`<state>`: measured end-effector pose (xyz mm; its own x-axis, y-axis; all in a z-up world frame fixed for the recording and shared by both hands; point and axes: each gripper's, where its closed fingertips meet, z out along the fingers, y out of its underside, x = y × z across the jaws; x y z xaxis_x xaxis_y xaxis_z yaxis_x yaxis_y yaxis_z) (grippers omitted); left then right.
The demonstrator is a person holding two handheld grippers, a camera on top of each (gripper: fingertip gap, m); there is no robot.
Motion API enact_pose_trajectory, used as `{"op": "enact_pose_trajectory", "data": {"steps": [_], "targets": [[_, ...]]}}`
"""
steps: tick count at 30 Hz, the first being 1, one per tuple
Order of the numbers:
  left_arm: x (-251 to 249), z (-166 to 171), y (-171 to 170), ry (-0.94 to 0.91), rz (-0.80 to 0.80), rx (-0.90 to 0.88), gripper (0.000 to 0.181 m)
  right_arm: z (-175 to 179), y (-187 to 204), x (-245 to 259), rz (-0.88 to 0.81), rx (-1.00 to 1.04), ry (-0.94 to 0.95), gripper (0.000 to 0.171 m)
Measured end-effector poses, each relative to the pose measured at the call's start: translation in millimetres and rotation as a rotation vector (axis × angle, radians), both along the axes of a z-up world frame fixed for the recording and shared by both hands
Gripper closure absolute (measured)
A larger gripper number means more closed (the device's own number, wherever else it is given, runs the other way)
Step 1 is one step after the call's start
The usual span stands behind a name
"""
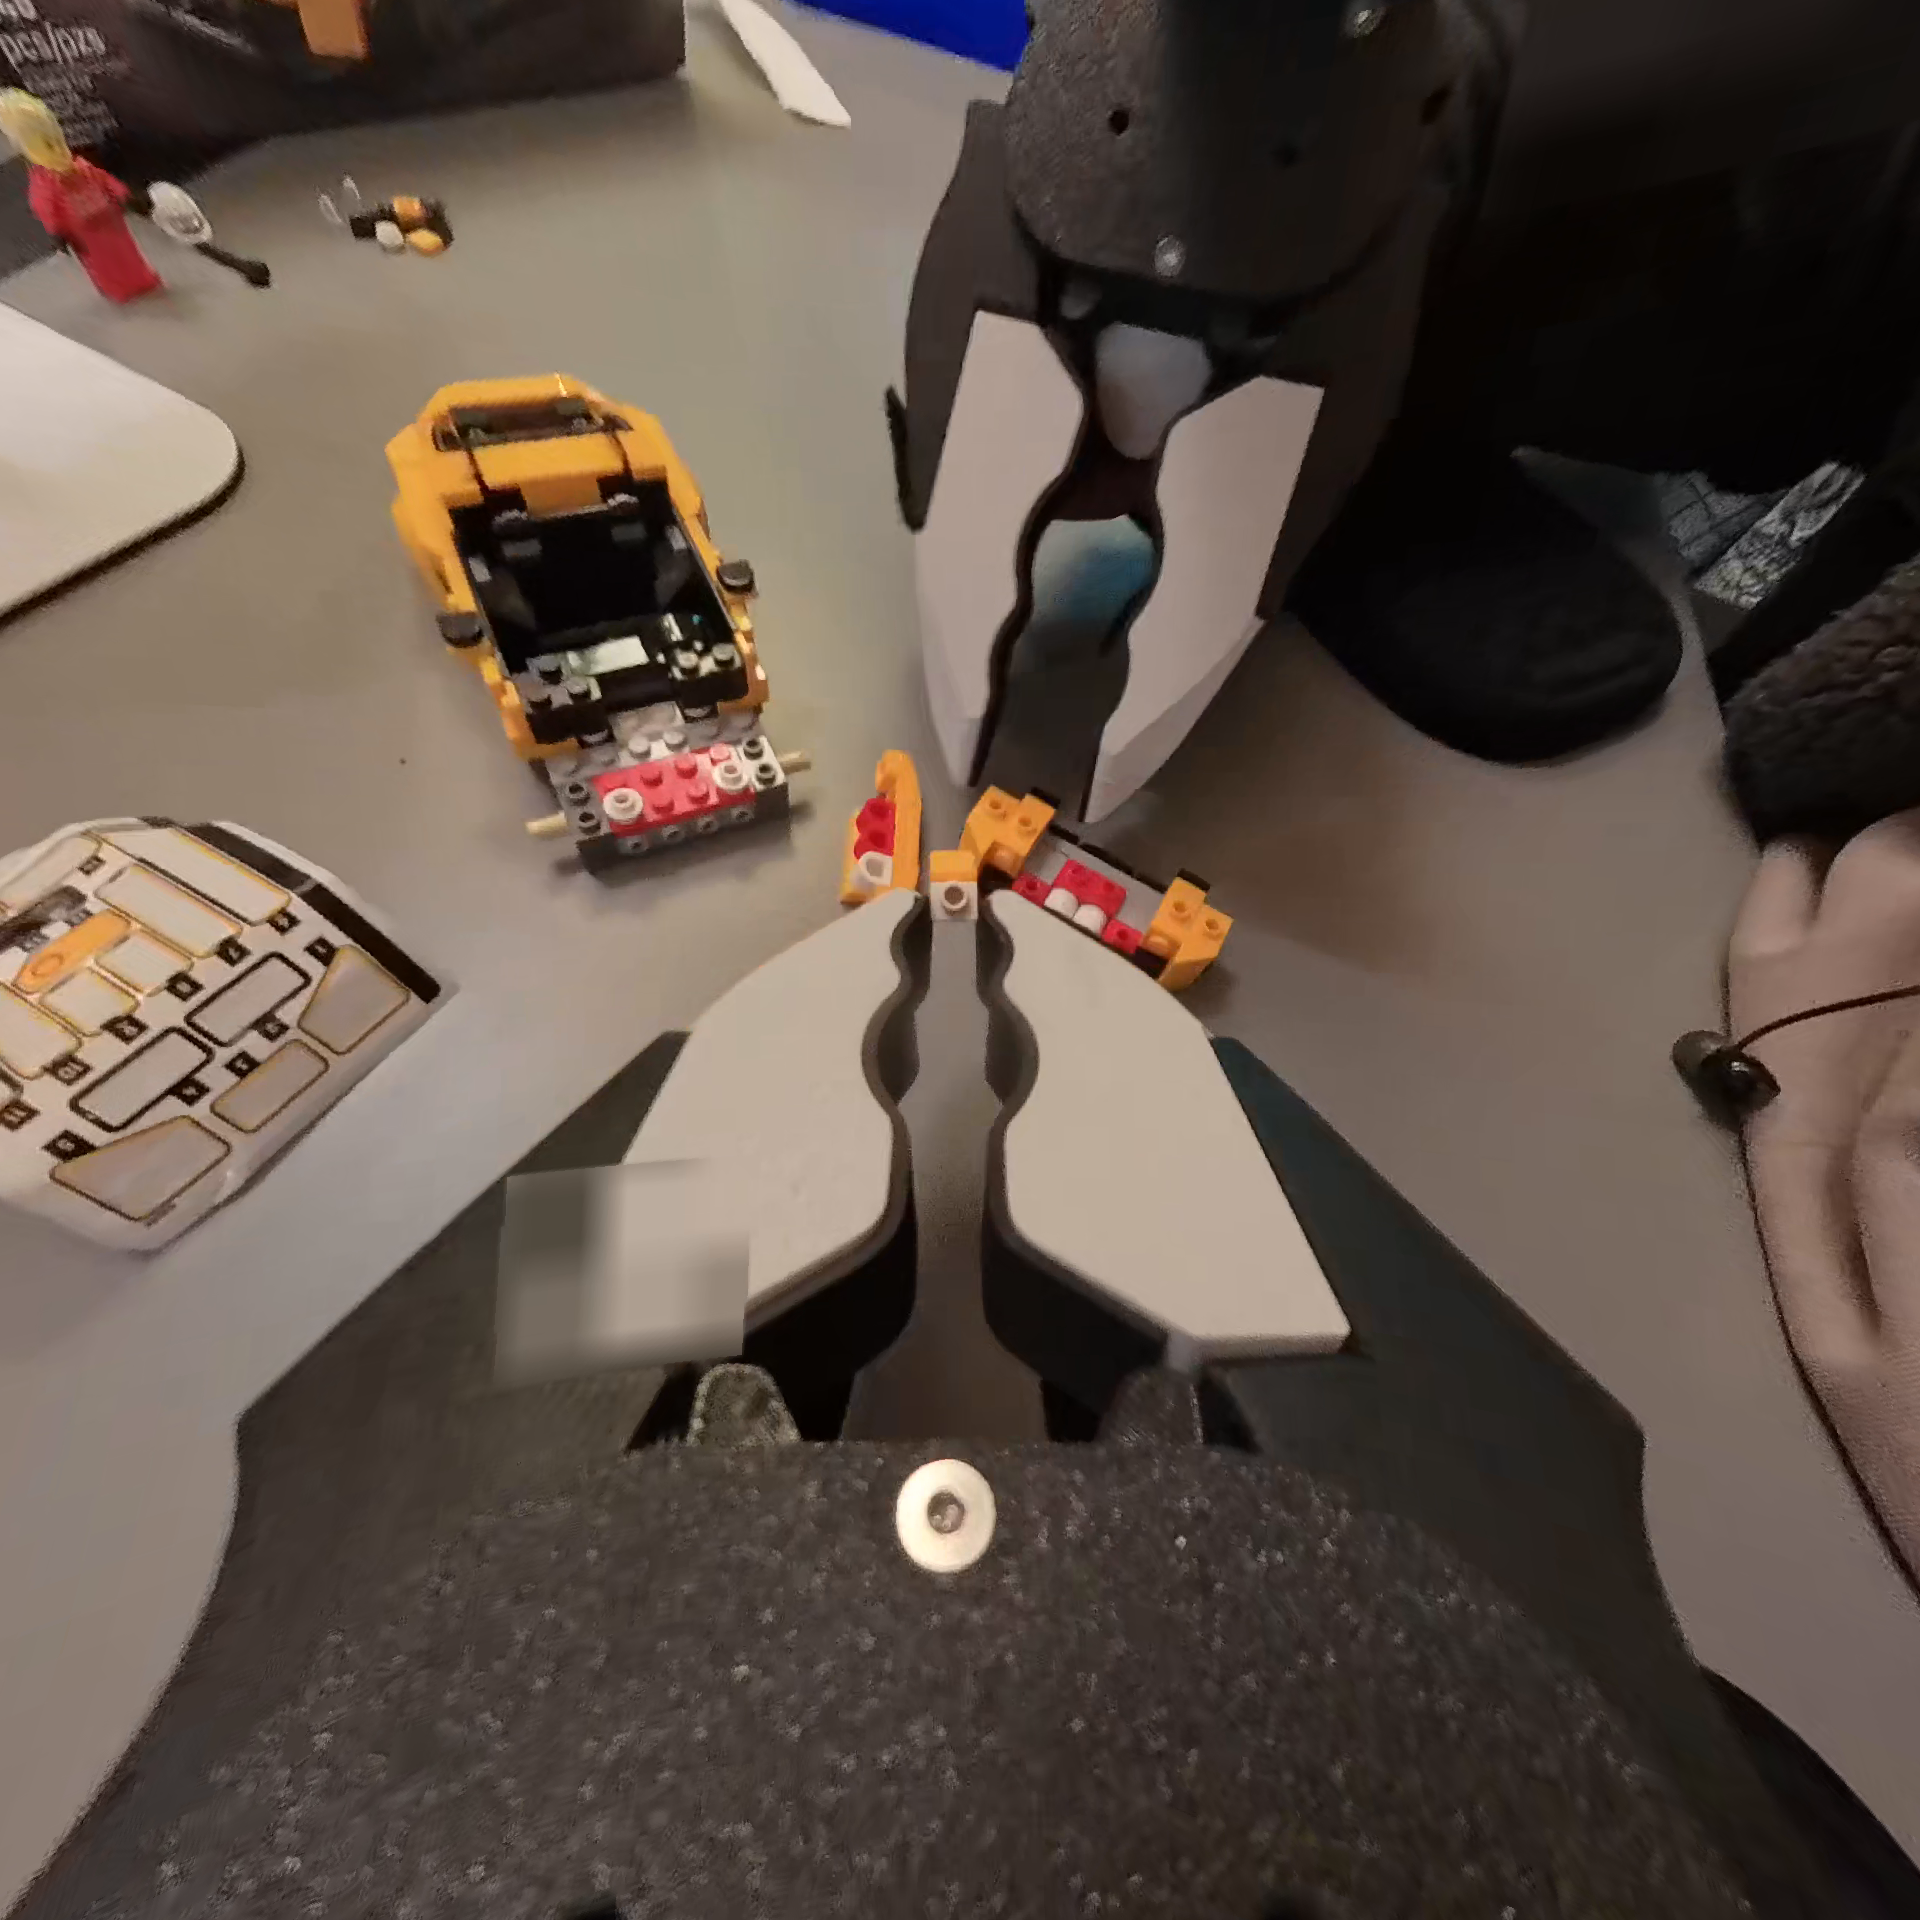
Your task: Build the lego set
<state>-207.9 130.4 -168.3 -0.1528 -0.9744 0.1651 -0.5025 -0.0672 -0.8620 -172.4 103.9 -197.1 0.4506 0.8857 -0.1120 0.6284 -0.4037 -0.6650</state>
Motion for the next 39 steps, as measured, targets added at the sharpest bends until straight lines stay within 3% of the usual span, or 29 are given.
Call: {"op": "enact_pose_trajectory", "data": {"steps": [5, 8, 12, 15, 18, 23, 28, 33, 39], "targets": [[-0.6, -7.2, -0.6, 0.036, -0.001, 0.013, 0.173, 10.3, -30.0, -10.9, 0.046, -0.063, 0.045, 0.153], [-1.4, -10.1, -1.0, 0.052, -0.002, -0.001, 0.173, 20.1, -4.2, 4.0, -0.037, 0.039, 0.038, 0.151], [-3.7, -18.5, -6.0, 0.096, -0.036, -0.006, 0.173, 6.0, 28.8, 18.0, -0.062, 0.095, -0.066, 0.147], [-5.5, -24.2, -9.8, 0.123, -0.065, 0.020, 0.173, -7.5, 30.7, 10.8, -0.031, 0.036, -0.076, 0.146], [-6.8, -27.8, -10.4, 0.140, -0.075, 0.035, 0.173, -11.7, 29.1, 5.8, -0.009, 0.052, -0.094, 0.160], [-8.3, -30.6, -9.1, 0.158, -0.074, 0.026, 0.164, 1.7, 19.7, -9.0, 0.067, 0.284, -0.096, 0.161], [-7.3, -17.5, -9.6, 0.098, -0.077, -0.093, 0.152, 23.9, 11.3, -23.6, 0.116, 0.482, -0.023, 0.161], [-6.7, 10.4, -20.6, -0.004, -0.122, -0.355, 0.161, 29.4, 9.8, -28.8, 0.164, 0.591, -0.052, 0.161], [-5.6, 14.1, -16.5, -0.036, -0.107, -0.157, 0.165, 37.9, 12.9, -26.9, 0.133, 0.654, -0.064, 0.160]]}}
